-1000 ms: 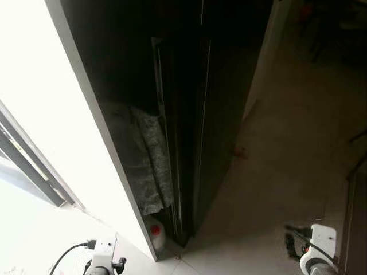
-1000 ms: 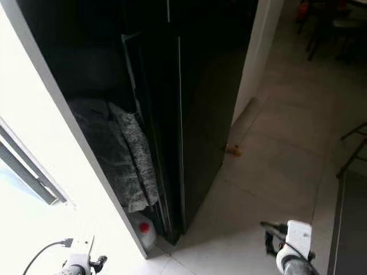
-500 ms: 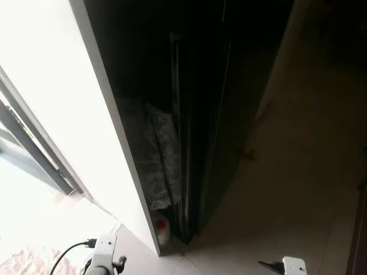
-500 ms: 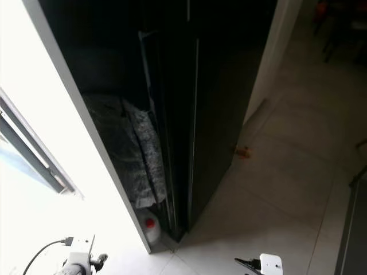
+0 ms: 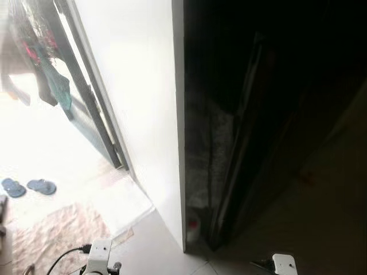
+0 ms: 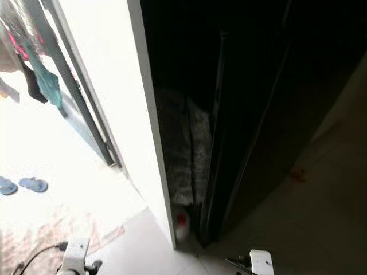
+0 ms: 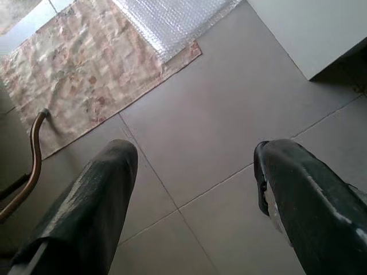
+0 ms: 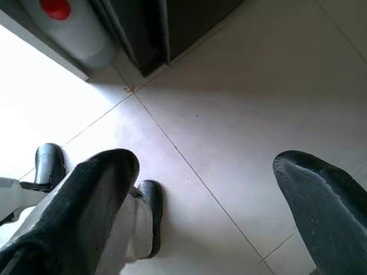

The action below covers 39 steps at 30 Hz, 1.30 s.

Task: Restocking fridge

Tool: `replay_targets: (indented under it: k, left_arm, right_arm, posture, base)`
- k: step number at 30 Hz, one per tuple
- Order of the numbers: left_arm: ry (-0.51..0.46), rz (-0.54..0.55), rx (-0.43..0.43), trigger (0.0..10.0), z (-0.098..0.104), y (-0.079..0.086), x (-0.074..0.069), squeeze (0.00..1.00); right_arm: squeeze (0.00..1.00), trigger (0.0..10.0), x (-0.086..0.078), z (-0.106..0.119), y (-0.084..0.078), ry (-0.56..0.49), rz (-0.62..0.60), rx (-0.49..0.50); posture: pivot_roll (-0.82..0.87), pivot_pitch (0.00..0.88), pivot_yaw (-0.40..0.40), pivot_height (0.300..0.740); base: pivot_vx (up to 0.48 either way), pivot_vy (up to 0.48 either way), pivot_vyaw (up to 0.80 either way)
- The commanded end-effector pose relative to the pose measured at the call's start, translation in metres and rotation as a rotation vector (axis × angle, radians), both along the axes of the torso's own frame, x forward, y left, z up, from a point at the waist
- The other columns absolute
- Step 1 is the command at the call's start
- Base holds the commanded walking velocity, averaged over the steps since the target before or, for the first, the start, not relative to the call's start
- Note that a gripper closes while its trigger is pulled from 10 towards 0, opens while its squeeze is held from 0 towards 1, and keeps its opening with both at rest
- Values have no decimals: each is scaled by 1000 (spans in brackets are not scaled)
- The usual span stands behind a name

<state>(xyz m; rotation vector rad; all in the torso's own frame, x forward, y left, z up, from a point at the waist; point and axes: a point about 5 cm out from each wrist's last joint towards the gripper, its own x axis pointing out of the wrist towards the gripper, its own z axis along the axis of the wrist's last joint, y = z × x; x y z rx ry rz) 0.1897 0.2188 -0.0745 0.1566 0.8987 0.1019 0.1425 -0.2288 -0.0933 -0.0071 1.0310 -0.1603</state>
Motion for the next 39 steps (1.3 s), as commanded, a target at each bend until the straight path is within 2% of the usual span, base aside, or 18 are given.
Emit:
replay_targets:
  k: [1, 11, 19, 27, 39]
  left_arm:
    - [8, -5, -6, 10000, -1, -1, -2, 0]
    - [7, -20, -3, 10000, 0, -1, 0, 0]
    - [6, -11, -9, 10000, -1, -1, 0, 0]
    - [10, 5, -17, 10000, -2, -2, -3, 0]
    - [-2, 14, -29, 10000, -1, -3, -1, 0]
  right_arm:
    - [0, 10000, -10, -3, -4, 38, -12, -12]
    - [0, 10000, -18, -8, 4, 74, -12, -8]
    - [0, 10000, -12, -7, 9, 79, -8, -10]
    - [0, 10000, -14, -8, 7, 89, -12, -7]
    - [0, 10000, -14, -8, 8, 93, -35, 23]
  posture:
    - [-178, 0, 39, 740]
    - [-175, 0, 44, 740]
    - [-172, 0, 35, 740]
    - [-172, 14, 29, 740]
    - [-171, 22, 27, 740]
  base:
    - [0, 0, 800]
    - [0, 0, 800]
    - [0, 0, 800]
    - [0, 0, 748]
    - [0, 0, 0]
